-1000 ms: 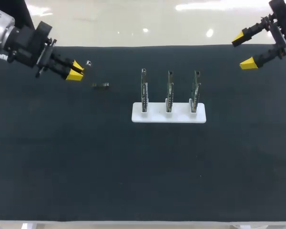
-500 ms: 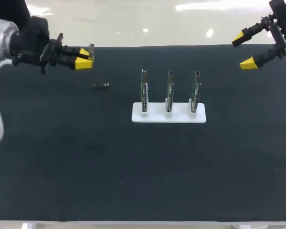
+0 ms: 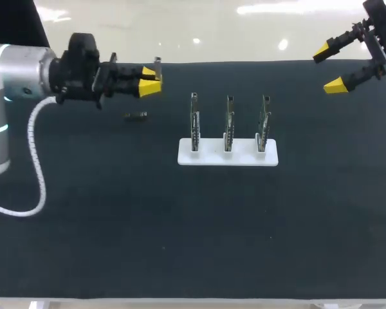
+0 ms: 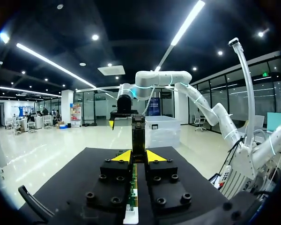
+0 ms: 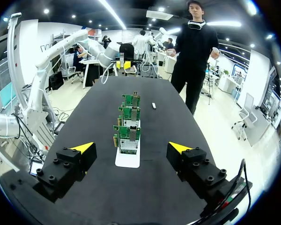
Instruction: Pick up the optical module with the left hand, and insert it into the network port with the right hand.
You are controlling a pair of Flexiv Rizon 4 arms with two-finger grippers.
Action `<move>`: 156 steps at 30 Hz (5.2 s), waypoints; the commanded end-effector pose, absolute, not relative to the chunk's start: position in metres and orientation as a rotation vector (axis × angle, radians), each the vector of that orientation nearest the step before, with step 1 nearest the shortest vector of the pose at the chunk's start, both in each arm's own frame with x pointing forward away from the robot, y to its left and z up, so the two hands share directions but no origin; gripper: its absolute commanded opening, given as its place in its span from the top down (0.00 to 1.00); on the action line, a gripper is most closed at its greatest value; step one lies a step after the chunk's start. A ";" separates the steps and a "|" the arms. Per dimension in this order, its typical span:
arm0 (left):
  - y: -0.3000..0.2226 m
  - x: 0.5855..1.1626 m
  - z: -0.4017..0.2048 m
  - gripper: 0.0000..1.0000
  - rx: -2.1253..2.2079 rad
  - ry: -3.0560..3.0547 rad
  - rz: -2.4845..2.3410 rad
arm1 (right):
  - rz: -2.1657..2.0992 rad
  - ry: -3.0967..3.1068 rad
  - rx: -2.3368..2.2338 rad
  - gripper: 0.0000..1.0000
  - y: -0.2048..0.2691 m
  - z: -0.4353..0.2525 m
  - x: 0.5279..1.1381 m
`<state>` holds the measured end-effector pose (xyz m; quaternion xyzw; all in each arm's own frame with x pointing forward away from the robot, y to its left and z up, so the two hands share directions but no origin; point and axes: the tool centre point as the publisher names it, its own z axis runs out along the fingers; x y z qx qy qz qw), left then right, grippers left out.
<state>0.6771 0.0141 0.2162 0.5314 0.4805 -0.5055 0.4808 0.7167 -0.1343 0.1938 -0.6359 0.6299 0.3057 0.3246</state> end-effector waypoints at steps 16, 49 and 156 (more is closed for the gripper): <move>-0.026 0.688 0.198 1.00 1.293 1.132 -1.263 | 0.802 1.652 -1.668 0.00 -0.134 0.194 0.717; -0.042 0.684 0.187 1.00 1.278 1.160 -1.234 | 0.802 1.652 -1.668 0.00 -0.134 0.194 0.717; -0.043 0.683 0.186 1.00 1.279 1.162 -1.234 | 0.863 1.715 -1.463 0.00 0.108 0.240 0.700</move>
